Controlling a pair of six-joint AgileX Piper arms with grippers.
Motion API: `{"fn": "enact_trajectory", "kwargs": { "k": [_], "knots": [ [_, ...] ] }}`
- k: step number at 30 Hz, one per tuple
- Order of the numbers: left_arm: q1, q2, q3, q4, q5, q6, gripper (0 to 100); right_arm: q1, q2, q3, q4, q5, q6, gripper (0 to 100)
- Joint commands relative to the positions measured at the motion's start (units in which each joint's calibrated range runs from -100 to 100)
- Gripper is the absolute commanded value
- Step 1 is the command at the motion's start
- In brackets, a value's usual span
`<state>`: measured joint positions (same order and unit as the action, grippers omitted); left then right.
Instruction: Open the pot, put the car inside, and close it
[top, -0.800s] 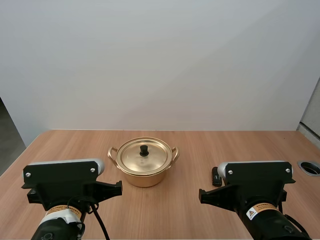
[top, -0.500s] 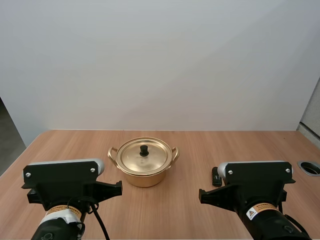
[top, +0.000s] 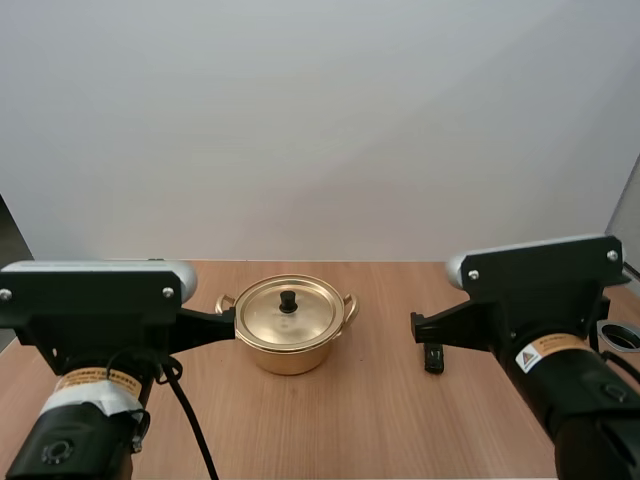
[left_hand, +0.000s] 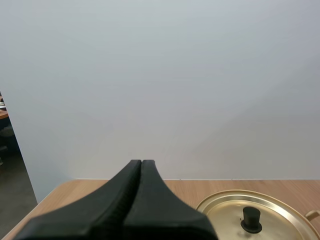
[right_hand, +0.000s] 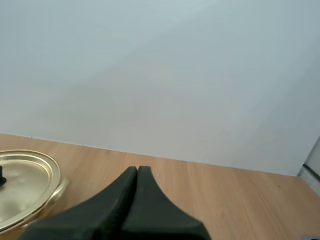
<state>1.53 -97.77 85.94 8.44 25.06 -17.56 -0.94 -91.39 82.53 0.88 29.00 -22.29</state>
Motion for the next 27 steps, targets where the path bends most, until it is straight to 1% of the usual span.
{"fn": "enact_trajectory", "kwargs": {
  "k": [1, 4, 6, 7, 9, 10, 12, 13, 14, 15, 16, 17, 18, 20, 22, 23, 25, 26, 27],
  "knots": [
    [0.05, 5.1, -10.2, -0.1, 16.7, 0.0, 0, 0.0, 11.3, -13.7, -1.6, 16.7, 0.2, 0],
    [0.05, 12.4, -16.6, -1.0, 33.8, 0.2, 0, 0.0, 20.6, -21.0, -1.6, 24.4, 1.0, 0],
    [0.05, 17.4, -20.2, -1.2, 42.5, -0.8, 0, 0.0, 25.6, -26.0, -1.4, 30.8, 1.1, 0],
    [0.05, 20.1, -21.2, -1.5, 44.5, -2.8, 0, 0.0, 27.3, -27.9, -0.9, 33.1, 1.1, 0],
    [0.05, 23.8, -22.0, -1.5, 43.3, -3.7, 0, 0.0, 29.4, -30.1, -0.9, 36.3, 1.1, 0],
    [0.05, 25.4, -22.0, -1.6, 41.0, -3.7, 0, 0.0, 30.1, -30.5, -0.6, 36.0, 1.1, 0],
    [0.05, 27.7, -22.0, -4.2, 33.9, -4.5, 0, 0.0, 30.5, -30.6, -0.6, 30.9, 1.1, 0],
    [0.05, 28.4, -22.4, -5.2, 33.4, -3.3, 0, 0.0, 30.5, -30.6, -0.6, 27.2, 1.1, 0],
    [0.05, 28.9, -22.9, -5.7, 33.4, 1.0, 0, 0.0, 30.3, -30.8, -0.9, 27.3, 1.1, 0],
    [0.05, 29.5, -23.8, -7.1, 33.6, 8.5, 0, 0.0, 29.9, -30.9, -0.6, 26.8, 1.1, 0],
    [-0.03, 30.0, -24.6, -10.2, 34.3, 16.2, 0, 0.0, 29.8, -30.9, -0.6, 25.9, 1.1, 0],
    [-0.21, 30.6, -25.4, -14.1, 35.2, 23.2, 0, 0.0, 29.8, -30.9, -0.6, 25.7, 1.1, 0],
    [-0.23, 31.3, -26.1, -17.9, 36.0, 28.6, 0, 0.0, 29.8, -30.9, -0.6, 25.8, 0.7, 0],
    [-0.23, 33.4, -27.7, -28.0, 38.9, 39.1, 0, 0.0, 29.9, -30.9, -0.9, 25.8, -2.0, 0],
    [-0.23, 36.6, -29.3, -35.5, 43.5, 45.3, 0, 0.0, 29.9, -30.9, -0.9, 25.8, -4.0, 0],
    [-0.23, 38.8, -30.2, -37.8, 46.5, 47.2, 0, 0.0, 29.9, -30.9, -0.9, 26.3, -4.3, 0],
    [-0.23, 43.4, -32.0, -38.4, 51.4, 48.4, 1, 0.0, 29.9, -30.9, -0.9, 27.9, -4.5, 0],
    [-0.23, 46.1, -32.8, -37.9, 52.9, 48.5, 4, 0.0, 29.9, -30.9, -0.9, 28.5, -4.5, 1],
    [-0.23, 48.7, -33.4, -37.6, 54.0, 48.8, 11, 0.0, 29.9, -30.9, -0.9, 28.8, -4.6, 10]
  ]
}}
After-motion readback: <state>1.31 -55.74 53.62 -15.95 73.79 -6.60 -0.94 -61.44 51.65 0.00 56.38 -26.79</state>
